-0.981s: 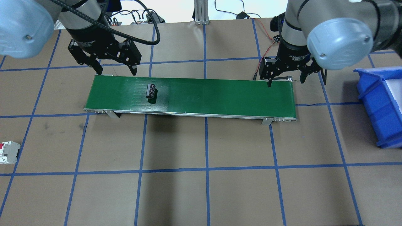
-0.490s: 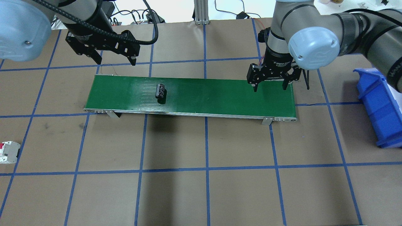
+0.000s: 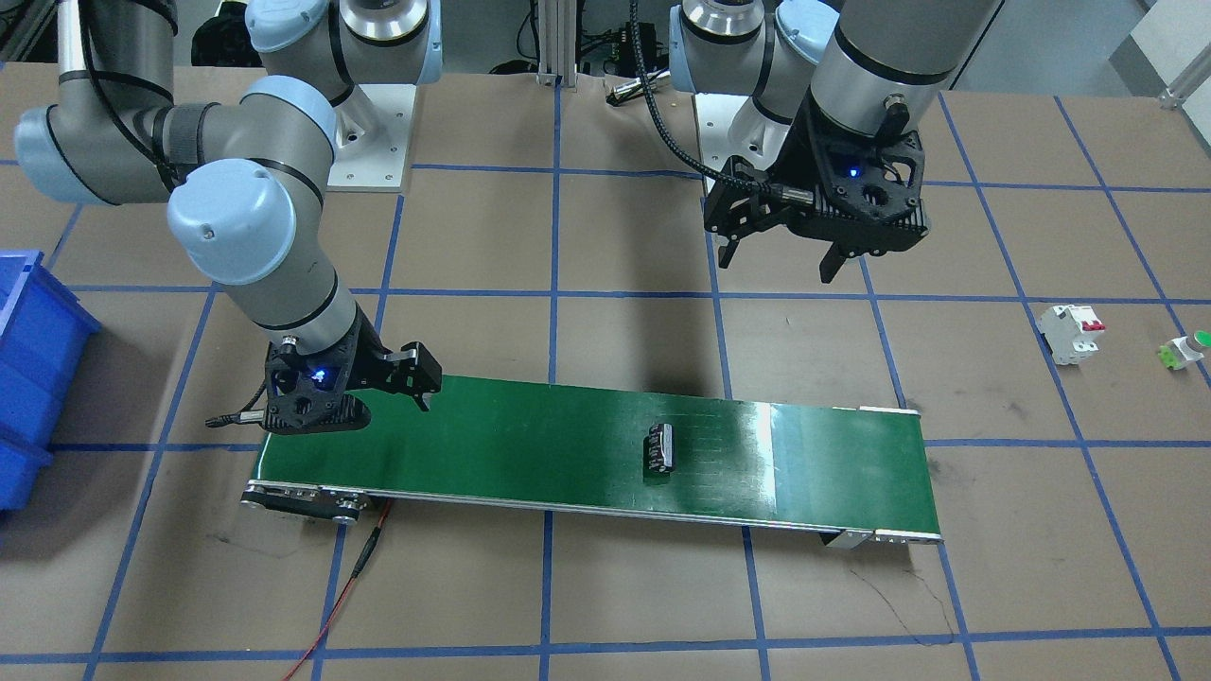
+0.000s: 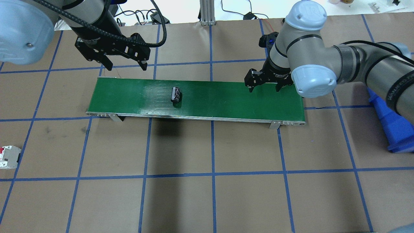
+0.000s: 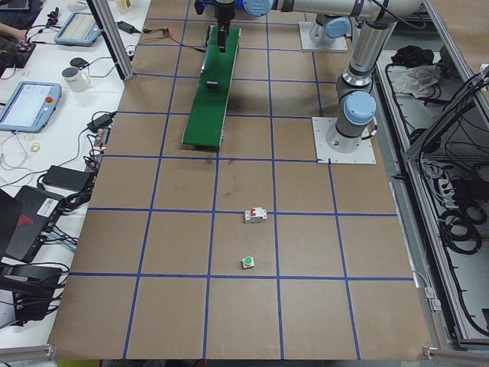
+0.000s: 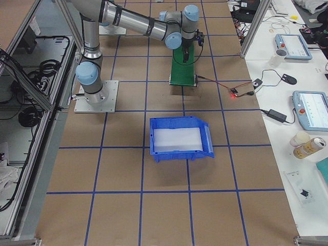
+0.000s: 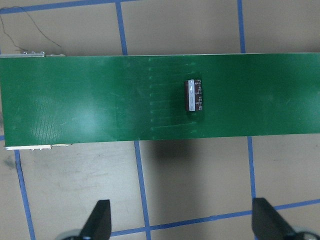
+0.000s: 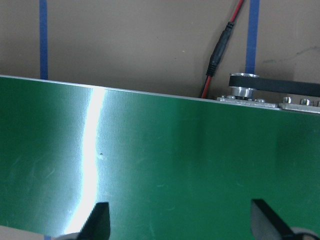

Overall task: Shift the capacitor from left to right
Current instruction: 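Raise the left gripper while the right gripper moves to the belt's far end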

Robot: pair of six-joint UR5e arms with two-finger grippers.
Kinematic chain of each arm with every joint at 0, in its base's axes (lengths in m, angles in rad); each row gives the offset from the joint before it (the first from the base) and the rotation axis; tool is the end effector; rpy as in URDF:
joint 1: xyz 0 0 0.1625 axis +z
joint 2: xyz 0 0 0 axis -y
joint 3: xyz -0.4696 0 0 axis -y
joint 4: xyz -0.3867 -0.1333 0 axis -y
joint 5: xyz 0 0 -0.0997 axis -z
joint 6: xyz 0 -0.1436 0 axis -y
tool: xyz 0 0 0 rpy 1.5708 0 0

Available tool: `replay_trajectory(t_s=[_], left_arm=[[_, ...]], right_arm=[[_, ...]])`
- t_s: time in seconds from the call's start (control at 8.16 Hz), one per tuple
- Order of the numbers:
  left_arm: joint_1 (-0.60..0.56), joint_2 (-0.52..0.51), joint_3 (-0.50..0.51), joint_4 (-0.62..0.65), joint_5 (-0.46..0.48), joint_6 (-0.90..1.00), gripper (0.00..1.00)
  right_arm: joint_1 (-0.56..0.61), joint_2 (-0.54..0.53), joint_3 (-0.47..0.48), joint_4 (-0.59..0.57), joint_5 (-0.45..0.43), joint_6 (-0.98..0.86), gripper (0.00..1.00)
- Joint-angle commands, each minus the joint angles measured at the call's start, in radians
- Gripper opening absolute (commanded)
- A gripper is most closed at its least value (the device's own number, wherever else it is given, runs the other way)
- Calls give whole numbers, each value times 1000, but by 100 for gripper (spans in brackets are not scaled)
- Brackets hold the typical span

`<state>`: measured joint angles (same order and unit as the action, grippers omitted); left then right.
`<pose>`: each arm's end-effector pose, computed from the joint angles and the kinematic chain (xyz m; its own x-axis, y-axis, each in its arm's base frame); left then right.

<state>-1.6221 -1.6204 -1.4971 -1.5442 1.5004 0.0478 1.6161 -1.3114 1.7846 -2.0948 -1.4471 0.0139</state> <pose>-0.1697 -0.5087 0.5028 -0.9924 0.1023 0.0677 0.0987 0.9936 -0.0540 0.1767 -0.5640 0.3029 -0.9916 -0.0373 -0.1239 -0.0314 0.9983 -0.0491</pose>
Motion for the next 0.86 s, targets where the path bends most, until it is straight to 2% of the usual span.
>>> replay_trajectory(t_s=[0.0,0.74], left_arm=[[-1,7,0,-28,-6,3,100],[-1,8,-2,-28,-6,3,100]], right_arm=[[-103,-3,47,-40,127,-81,100],[-110,15,6,-53,128,-92,100]])
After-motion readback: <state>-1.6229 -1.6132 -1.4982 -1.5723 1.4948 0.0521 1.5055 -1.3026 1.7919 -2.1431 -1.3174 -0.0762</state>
